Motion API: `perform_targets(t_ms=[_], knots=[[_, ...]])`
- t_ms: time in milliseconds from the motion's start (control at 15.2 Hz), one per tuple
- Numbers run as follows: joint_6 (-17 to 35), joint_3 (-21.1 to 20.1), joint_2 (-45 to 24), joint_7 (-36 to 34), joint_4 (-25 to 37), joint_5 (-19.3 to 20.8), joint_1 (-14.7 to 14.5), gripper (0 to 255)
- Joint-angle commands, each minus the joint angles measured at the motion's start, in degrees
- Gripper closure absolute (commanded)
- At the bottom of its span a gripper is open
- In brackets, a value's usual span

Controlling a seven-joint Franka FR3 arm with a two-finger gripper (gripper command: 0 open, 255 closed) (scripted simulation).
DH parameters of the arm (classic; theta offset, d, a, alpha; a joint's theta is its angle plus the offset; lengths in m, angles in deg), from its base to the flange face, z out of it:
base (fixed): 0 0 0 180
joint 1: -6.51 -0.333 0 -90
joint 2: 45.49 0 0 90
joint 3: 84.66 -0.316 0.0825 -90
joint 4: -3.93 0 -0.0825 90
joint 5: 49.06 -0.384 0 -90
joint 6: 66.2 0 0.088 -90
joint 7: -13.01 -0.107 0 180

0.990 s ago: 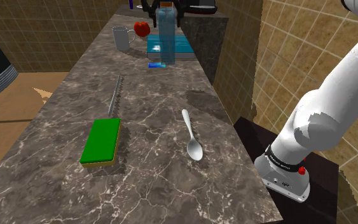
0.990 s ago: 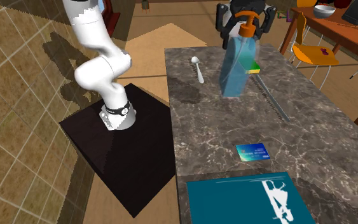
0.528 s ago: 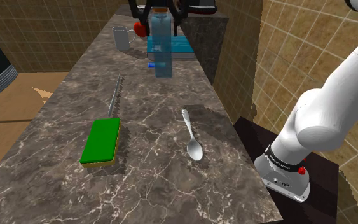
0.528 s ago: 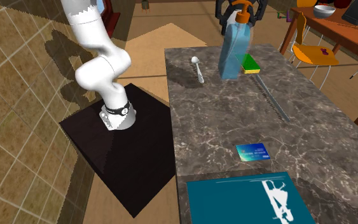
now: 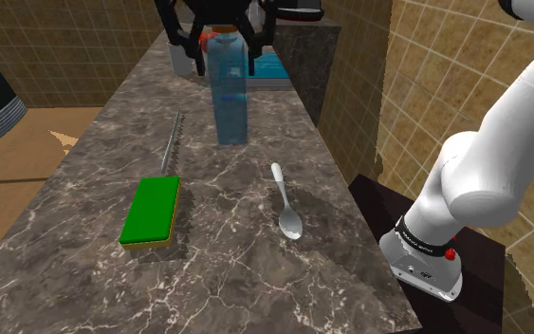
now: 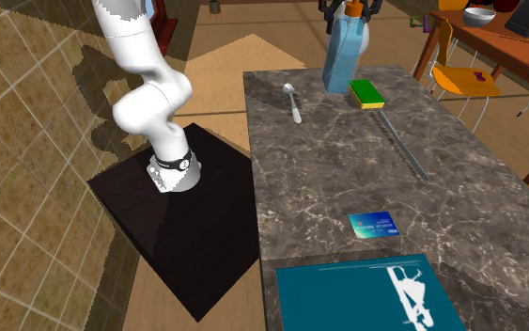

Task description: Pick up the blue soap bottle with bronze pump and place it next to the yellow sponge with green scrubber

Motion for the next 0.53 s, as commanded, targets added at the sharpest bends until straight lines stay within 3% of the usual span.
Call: perform_targets(t_ms=[0, 462], knots=[[-1.18, -2.02, -1.8, -3.43, 2.21, 0.76, -1.52, 255], [-5.65, -8.75, -10.53, -15.95, 11.5, 5.45, -8.95, 255]])
